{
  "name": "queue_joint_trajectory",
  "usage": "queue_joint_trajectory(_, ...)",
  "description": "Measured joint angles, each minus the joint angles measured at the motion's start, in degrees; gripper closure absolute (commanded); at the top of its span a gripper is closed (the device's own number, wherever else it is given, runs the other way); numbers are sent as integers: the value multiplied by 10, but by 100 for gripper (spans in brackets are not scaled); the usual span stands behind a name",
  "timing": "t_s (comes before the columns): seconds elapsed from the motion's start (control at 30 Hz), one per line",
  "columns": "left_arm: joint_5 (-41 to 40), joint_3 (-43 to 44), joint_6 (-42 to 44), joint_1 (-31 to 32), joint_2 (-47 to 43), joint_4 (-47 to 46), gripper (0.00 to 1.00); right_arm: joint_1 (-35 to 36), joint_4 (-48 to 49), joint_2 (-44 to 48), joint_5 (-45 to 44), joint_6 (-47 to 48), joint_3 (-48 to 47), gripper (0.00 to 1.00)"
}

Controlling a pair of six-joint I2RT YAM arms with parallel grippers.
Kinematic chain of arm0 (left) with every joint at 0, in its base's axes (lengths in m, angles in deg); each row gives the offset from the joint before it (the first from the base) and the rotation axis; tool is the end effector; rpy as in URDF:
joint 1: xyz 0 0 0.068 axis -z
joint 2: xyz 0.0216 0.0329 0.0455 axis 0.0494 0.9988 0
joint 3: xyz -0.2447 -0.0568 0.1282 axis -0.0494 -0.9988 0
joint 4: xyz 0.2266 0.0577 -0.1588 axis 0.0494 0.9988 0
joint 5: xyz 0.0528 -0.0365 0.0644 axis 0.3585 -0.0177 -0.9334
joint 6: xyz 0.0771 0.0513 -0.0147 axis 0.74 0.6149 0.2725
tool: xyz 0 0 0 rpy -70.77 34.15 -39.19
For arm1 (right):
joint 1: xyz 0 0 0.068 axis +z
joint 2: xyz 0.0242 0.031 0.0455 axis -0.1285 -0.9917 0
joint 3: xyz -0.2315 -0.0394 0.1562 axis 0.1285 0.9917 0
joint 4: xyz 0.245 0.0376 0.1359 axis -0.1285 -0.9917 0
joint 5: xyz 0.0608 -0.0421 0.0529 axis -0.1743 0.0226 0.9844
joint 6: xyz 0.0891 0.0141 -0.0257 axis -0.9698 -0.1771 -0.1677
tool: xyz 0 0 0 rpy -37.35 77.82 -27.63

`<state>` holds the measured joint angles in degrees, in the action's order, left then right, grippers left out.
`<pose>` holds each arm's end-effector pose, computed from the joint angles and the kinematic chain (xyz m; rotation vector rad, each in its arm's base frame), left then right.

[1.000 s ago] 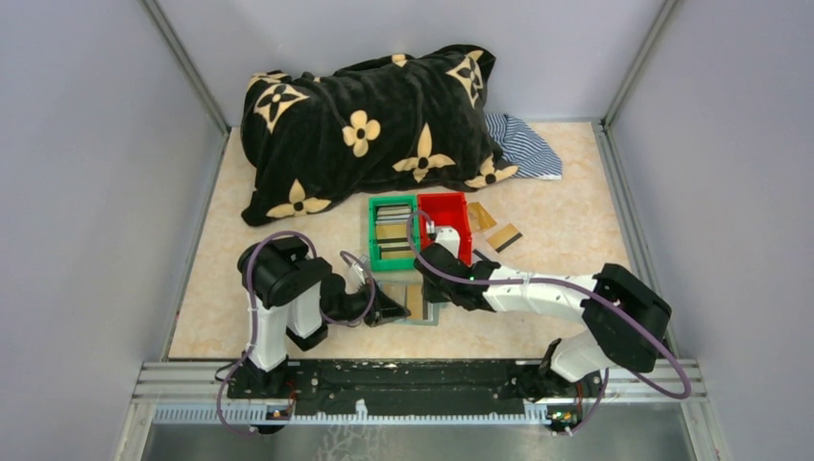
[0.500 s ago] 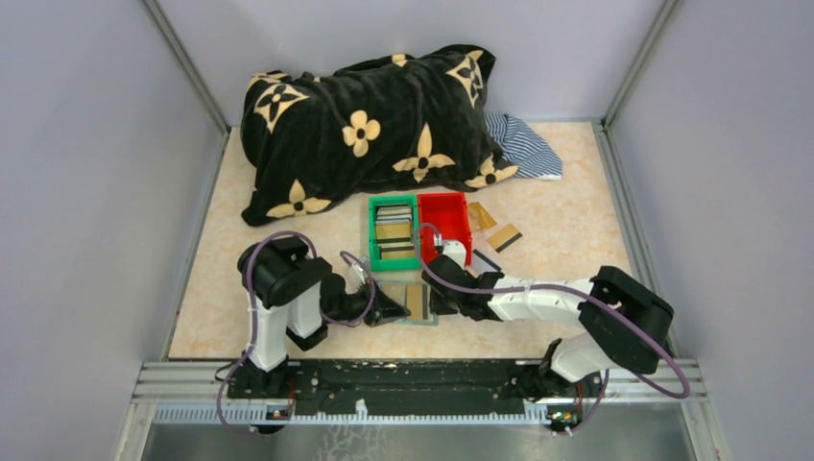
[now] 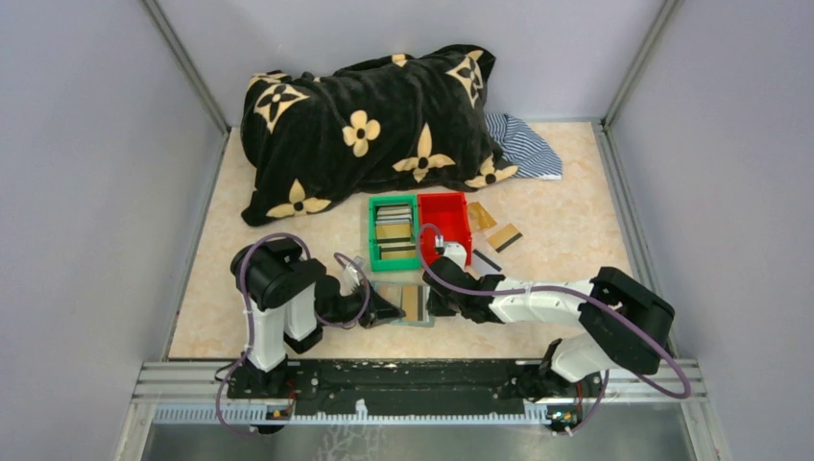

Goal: Take the credit cards out of the card holder

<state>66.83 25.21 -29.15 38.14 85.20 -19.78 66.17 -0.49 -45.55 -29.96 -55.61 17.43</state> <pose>0.1593 -0.1877 0.0429 -0.1917 2.2775 -1.6161 0.1697 0.2445 0.1071 -0.0761 2.5515 0.5322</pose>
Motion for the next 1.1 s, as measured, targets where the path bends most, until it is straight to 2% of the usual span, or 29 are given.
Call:
queue_joint_trajectory(0.63,1,-19,6,-19,-16,0,100,-5,26,-9,21,1,3,100)
queue_joint_trajectory(0.93,7,-31,11,-36,-25,0,100,-32,73,-9,71,0,25,100)
queue_joint_trajectory(1.1,12,-35,12,-43,-28,1,95,-36,80,-12,82,0,26,100)
